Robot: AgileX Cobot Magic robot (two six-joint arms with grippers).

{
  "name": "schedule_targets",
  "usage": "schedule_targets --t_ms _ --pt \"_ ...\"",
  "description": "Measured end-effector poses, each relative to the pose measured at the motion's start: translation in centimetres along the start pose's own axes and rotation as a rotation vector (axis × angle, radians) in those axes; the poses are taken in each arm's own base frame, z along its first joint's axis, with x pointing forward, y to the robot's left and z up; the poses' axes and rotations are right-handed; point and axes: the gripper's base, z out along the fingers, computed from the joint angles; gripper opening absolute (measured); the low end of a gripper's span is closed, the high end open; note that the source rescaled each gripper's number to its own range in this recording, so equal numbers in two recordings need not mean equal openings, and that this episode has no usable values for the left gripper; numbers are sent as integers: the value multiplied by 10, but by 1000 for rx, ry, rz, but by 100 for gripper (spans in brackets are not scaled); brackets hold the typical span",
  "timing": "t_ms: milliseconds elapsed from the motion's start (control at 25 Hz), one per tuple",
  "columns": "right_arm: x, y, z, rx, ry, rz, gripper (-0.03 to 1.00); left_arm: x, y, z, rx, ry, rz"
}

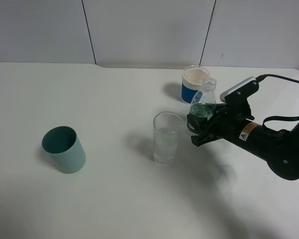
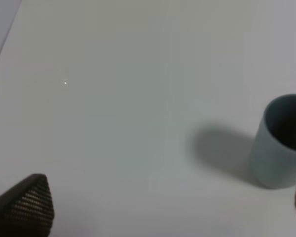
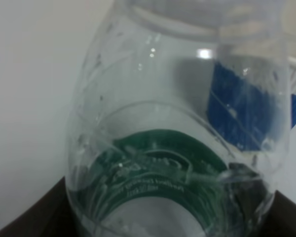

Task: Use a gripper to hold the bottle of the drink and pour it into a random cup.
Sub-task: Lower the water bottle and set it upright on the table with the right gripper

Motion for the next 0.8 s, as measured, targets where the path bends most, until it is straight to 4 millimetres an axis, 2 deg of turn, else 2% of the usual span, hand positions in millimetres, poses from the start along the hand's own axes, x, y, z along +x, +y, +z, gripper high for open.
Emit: schedule_targets --t_ms 240,280,320,360,440,480,600,800 --pt "0 0 0 0 -2 0 0 0 0 0 0 0 0" --pt "0 0 0 0 -2 0 6 0 0 0 0 0 0" --pt "0 0 0 0 -2 1 20 0 0 0 0 0 0" --pt "0 0 0 0 -2 1 34 0 0 0 0 0 0" --pt "0 0 0 0 -2 1 70 0 0 0 0 0 0" --pt "0 0 0 0 -2 0 83 0 0 0 0 0 0" --pt "0 0 0 0 -2 0 97 0 0 0 0 0 0" --pt "0 0 0 -1 -2 0 100 0 0 0 0 0 0"
